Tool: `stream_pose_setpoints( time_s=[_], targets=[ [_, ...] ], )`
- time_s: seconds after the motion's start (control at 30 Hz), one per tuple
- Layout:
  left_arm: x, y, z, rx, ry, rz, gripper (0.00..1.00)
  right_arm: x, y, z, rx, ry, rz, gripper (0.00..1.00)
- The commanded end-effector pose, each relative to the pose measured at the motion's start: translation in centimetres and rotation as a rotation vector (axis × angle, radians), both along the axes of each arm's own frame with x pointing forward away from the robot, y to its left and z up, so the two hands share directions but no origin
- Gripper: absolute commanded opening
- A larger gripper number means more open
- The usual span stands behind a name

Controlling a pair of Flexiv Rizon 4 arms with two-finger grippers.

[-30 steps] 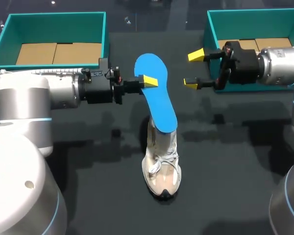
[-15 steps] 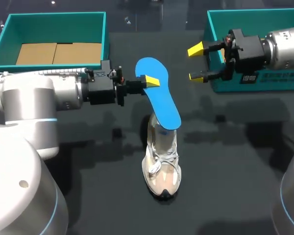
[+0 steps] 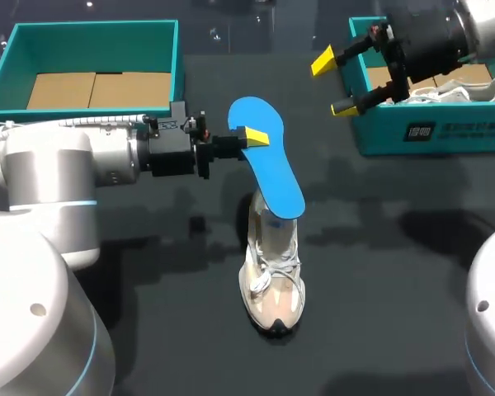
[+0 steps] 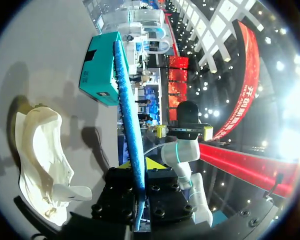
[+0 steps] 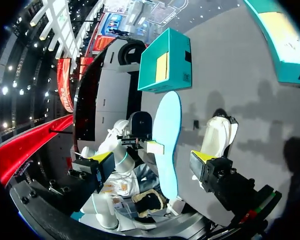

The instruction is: Take the shoe out of the shoebox, open the shoe tongue, remove and reinsert the insole, then place the shoe into the shoebox

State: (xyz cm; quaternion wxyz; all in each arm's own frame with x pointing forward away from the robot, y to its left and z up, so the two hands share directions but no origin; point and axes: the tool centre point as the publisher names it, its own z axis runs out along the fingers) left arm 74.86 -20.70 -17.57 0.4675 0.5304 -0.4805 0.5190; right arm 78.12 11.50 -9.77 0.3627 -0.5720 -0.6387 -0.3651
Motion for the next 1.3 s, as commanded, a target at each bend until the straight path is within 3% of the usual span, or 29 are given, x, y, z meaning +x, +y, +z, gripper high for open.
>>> stream_pose_setpoints(
  time_s=[0.03, 0.4, 0.73, 1.3],
  targets=[
    [0.0, 0.0, 0.0, 0.001, 0.0, 0.001, 0.0, -0.2, 0.4, 1.6, -0.341, 0.001, -0.01, 1.0],
    [0.0, 0.0, 0.0, 0.001, 0.0, 0.001, 0.0, -0.8, 2.0, 3.6, -0.619, 0.053, -0.043, 1.0],
    [0.0, 0.0, 0.0, 0.001, 0.0, 0.001, 0.0, -1.4, 2.9, 4.0, -0.81, 0.108, -0.091, 1.0],
    [0.0, 0.0, 0.0, 0.001, 0.0, 0.001, 0.0, -1.9, 5.7, 3.9, -0.97, 0.087, -0.133, 1.0]
  ],
)
